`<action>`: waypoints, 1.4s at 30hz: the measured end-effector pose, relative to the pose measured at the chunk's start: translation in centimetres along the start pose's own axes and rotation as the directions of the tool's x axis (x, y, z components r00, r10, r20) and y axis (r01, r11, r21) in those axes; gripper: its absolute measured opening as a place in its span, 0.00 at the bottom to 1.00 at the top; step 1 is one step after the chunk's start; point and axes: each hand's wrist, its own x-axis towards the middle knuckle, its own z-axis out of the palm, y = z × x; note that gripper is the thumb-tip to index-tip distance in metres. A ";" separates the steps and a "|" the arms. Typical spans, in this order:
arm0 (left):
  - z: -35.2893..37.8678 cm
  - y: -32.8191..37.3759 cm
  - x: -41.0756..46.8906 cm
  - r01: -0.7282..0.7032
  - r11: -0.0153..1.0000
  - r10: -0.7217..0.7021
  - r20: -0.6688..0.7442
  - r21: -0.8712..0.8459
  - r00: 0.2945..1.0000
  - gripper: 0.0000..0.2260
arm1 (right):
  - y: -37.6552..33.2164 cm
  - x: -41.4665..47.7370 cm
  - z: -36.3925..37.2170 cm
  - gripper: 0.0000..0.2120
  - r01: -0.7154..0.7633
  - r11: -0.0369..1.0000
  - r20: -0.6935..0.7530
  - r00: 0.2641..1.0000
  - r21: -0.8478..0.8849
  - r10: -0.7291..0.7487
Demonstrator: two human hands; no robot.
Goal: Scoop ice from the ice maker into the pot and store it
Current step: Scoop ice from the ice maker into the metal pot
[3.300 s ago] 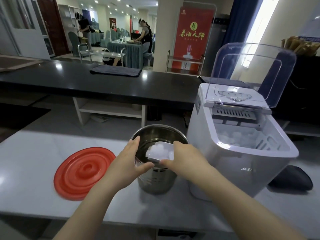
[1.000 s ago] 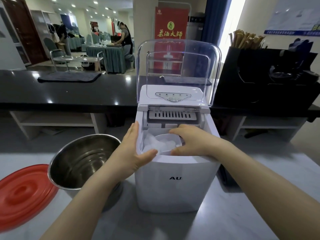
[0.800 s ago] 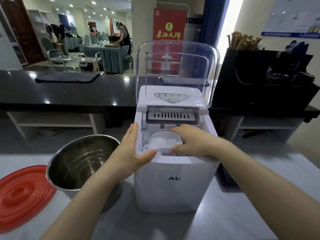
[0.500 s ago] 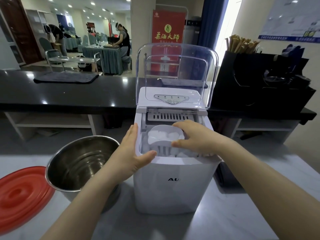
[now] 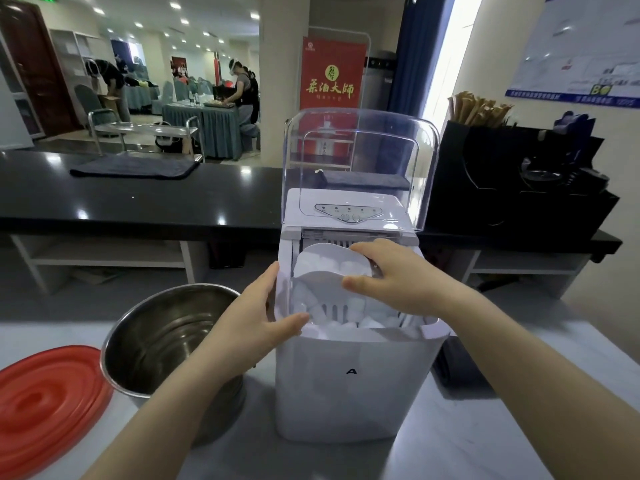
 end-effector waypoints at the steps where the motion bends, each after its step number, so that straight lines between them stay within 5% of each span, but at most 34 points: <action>1: -0.4 0.0 -0.3 -0.001 1.000 0.001 -0.008 -0.021 1.000 0.35 | -0.5 0.1 -0.1 0.31 0.011 1.000 -0.009 1.000 -0.008 -0.011; 4: -1.8 -0.7 -1.0 -0.013 0.999 0.011 -0.054 -0.036 0.998 0.45 | -2.4 0.3 0.1 0.25 0.041 0.999 -0.034 0.999 -0.019 -0.042; 7: -3.7 -1.8 -2.0 -0.015 0.999 0.011 -0.089 -0.041 0.996 0.44 | -5.3 0.1 0.6 0.17 0.066 0.998 -0.052 0.996 0.003 -0.066; 13: -8.3 -5.4 -3.8 0.059 0.998 -0.057 -0.106 0.020 0.993 0.37 | -10.8 0.0 3.1 0.21 0.081 0.988 -0.073 0.995 0.131 -0.072; 26: -11.4 -12.2 -6.6 0.130 0.902 -0.088 -0.121 0.411 0.989 0.36 | -16.9 2.4 11.4 0.29 -0.140 0.959 0.057 0.990 0.248 0.129; 33: -11.6 -13.5 -7.0 0.159 0.904 -0.124 -0.111 0.396 0.986 0.40 | -17.4 3.1 14.1 0.31 -0.164 0.982 0.084 0.982 -0.092 0.172; 42: -11.3 -13.9 -6.7 0.142 0.918 -0.099 -0.134 0.369 0.986 0.41 | -18.2 3.0 14.9 0.23 -0.048 0.864 -0.031 0.999 -0.501 0.037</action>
